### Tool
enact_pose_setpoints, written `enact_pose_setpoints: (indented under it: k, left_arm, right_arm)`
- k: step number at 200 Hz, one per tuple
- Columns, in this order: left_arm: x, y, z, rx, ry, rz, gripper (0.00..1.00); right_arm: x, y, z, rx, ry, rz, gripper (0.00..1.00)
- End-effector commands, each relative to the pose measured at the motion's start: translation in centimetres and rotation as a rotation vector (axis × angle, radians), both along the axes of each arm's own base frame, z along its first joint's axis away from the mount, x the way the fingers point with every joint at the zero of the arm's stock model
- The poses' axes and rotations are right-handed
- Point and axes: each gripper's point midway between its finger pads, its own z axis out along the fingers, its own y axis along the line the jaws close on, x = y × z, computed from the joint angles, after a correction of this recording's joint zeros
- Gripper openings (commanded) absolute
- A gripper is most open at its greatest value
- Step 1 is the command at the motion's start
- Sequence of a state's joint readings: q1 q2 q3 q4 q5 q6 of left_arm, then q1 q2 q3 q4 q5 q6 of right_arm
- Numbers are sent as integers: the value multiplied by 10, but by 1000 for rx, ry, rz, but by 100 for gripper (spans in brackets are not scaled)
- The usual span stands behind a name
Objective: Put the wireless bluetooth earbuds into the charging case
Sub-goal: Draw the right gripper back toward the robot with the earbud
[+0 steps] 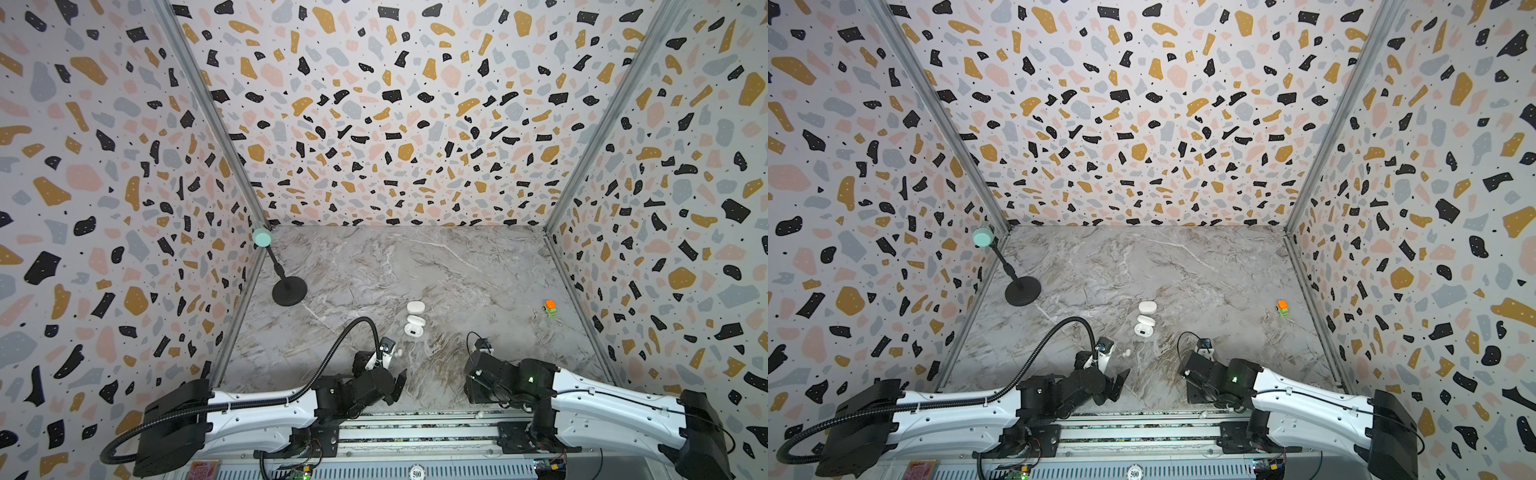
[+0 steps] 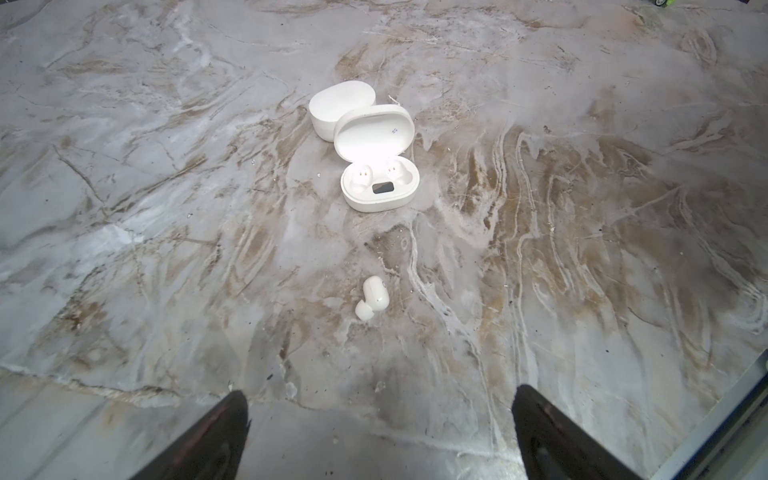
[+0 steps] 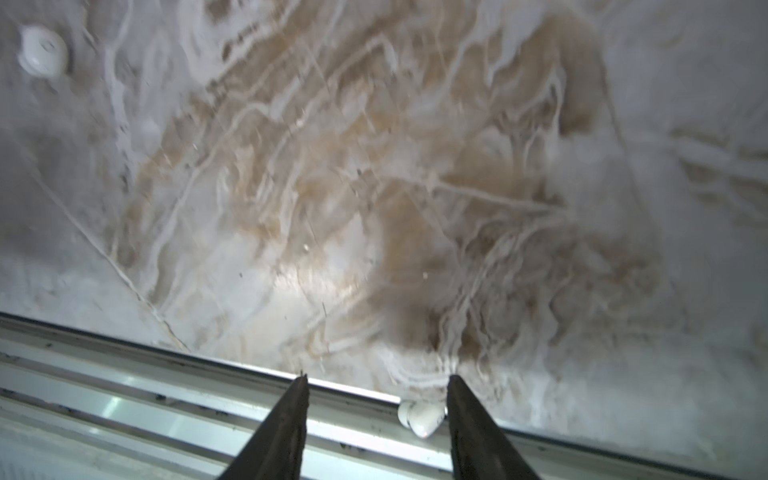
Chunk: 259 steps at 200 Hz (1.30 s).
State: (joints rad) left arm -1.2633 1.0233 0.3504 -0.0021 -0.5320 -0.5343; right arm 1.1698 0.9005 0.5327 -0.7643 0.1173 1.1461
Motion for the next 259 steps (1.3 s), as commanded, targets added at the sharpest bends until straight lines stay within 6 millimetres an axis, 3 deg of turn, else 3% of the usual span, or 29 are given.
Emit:
enact_pose_setpoints:
  k: [1,67,206,259]
  left_arm:
    - [0,-6,4,-13,-17,-18,100]
    - [-1,-4,6,-22,-20,-17,100]
    - [0,-3,2,-10,-19,-14,100]
    - [0,-4,2,-9,-18,-15,100]
  right_arm:
    - [-22,-10,-9,-24,88,-119,56]
    - [-55,-14,-32,-93,174,-166,55]
    - [-34,-28,-45,-152,114,-205,46]
    - [-36,-35,-53,-194,127,-200,43]
